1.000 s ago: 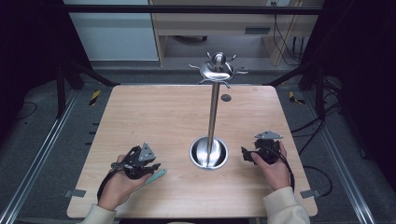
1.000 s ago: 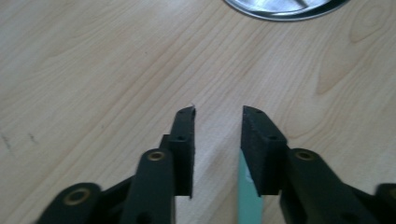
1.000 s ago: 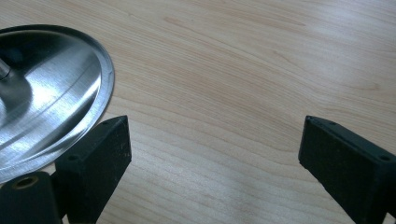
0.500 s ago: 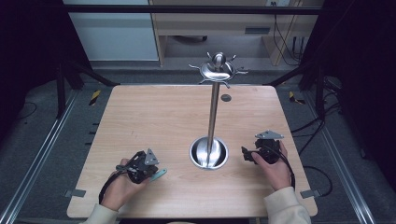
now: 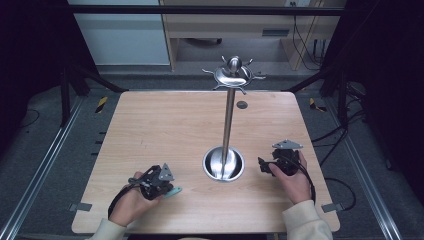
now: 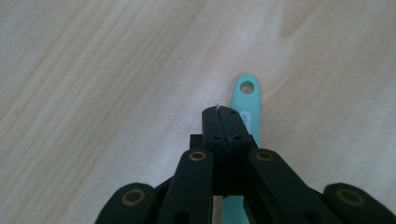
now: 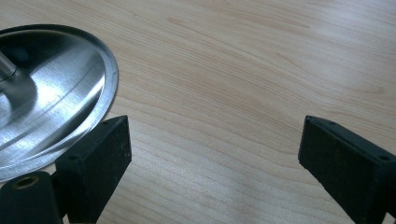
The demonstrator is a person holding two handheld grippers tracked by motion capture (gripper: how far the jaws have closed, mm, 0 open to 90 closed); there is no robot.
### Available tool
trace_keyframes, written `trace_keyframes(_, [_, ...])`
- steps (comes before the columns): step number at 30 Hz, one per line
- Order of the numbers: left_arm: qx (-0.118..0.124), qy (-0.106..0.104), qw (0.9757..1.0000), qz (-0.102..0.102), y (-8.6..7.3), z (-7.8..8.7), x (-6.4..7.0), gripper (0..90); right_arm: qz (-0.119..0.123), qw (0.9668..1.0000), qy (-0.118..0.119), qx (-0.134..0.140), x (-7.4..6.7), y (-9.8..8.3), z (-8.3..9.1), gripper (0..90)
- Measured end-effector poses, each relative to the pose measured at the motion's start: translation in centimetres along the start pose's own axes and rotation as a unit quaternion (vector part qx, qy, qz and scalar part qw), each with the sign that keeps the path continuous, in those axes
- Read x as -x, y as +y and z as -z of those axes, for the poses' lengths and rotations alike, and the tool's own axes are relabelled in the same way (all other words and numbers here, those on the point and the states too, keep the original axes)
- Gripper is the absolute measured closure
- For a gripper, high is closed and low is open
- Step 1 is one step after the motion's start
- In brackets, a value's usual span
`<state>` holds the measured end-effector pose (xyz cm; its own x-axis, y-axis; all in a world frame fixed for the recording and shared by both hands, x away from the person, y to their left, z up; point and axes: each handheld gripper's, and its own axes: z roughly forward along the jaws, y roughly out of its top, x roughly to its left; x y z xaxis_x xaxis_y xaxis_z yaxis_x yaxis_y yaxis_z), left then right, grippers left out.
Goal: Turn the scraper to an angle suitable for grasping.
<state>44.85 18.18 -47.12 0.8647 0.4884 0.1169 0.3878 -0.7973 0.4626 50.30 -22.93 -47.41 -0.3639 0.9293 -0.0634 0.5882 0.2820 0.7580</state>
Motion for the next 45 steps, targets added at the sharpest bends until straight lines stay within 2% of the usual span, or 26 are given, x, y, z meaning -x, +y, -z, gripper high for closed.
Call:
trace_keyframes(1, [-0.003,-0.004,1.0000,-0.006,0.2,0.0,0.3,90.0,0.000,1.0000,0.000,0.000,0.0,0.0,0.0,9.8])
trace_keyframes(2, [-0.012,-0.012,0.9996,-0.020,0.5,0.2,0.6,90.0,0.001,1.0000,0.000,-0.001,0.0,0.0,0.0,9.8])
trace_keyframes(3, [-0.007,-0.014,0.9997,-0.018,0.5,0.3,0.7,90.0,0.002,1.0000,0.000,-0.002,0.0,0.0,0.0,9.8])
trace_keyframes(4, [-0.008,-0.014,0.9995,-0.025,0.7,0.6,0.6,90.0,0.001,1.0000,0.000,-0.001,0.0,0.0,0.0,9.8])
trace_keyframes(6, [-0.007,-0.011,0.9996,-0.027,1.1,1.1,0.6,89.7,-0.003,1.0000,0.002,0.002,0.0,0.1,0.0,9.8])
trace_keyframes(8, [-0.003,-0.013,0.9997,-0.022,1.3,1.5,0.6,88.7,-0.001,1.0000,0.002,0.003,0.1,0.1,0.0,9.8])
trace_keyframes(10, [-0.010,-0.007,0.9995,-0.028,1.7,2.0,0.7,86.6,-0.005,1.0000,0.001,0.003,0.1,0.1,0.0,9.8])
trace_keyframes(11, [-0.034,-0.004,0.9985,-0.043,2.2,2.3,0.9,85.3,-0.006,1.0000,0.001,0.002,0.1,0.1,0.1,9.8])
trace_keyframes(12, [-0.034,-0.004,0.9985,-0.043,2.2,2.3,0.9,84.4,-0.006,1.0000,0.001,0.002,0.1,0.1,0.1,9.8])
trace_keyframes(14, [-0.059,-0.002,0.9968,-0.053,2.7,2.4,1.1,82.6,-0.002,1.0000,0.002,0.004,0.1,0.1,0.1,9.9])
trace_keyframes(15, [-0.074,-0.008,0.9955,-0.058,2.9,2.3,1.2,79.2,-0.003,1.0000,0.003,0.004,0.0,0.1,0.1,9.8])
trace_keyframes(20, [-0.109,-0.015,0.9912,-0.074,3.8,1.8,1.8,76.6,-0.003,1.0000,0.005,0.007,0.0,0.1,0.2,9.9])
trace_keyframes(23, [-0.120,-0.021,0.9897,-0.076,4.1,1.3,1.7,72.5,-0.005,0.9999,0.007,0.006,0.1,0.1,0.1,9.9])
trace_keyframes(26, [-0.127,-0.039,0.9878,-0.081,4.1,0.8,1.7,69.0,-0.004,1.0000,0.006,0.006,0.1,0.1,0.2,9.9])
trace_keyframes(28, [-0.141,-0.036,0.9851,-0.091,4.1,0.5,1.6,67.3,-0.004,1.0000,0.006,0.006,0.1,0.1,0.2,9.9])
trace_keyframes(31, [-0.148,-0.039,0.9840,-0.092,4.1,0.3,1.5,65.5,-0.004,1.0000,0.006,0.006,0.1,0.2,0.2,10.0])
trace_keyframes(33, [-0.158,-0.044,0.9819,-0.095,4.1,0.0,1.4,64.2,-0.003,0.9999,0.006,0.007,0.1,0.2,0.2,10.0])
trace_keyframes(41, [-0.164,-0.048,0.9814,-0.088,4.2,-0.4,1.1,63.5,-0.005,0.9999,0.007,0.009,0.1,0.2,0.2,10.1])
trace_keyframes(45, [-0.172,-0.053,0.9796,-0.090,4.2,-0.7,1.1,63.8,-0.004,0.9999,0.006,0.008,0.1,0.2,0.2,10.0])
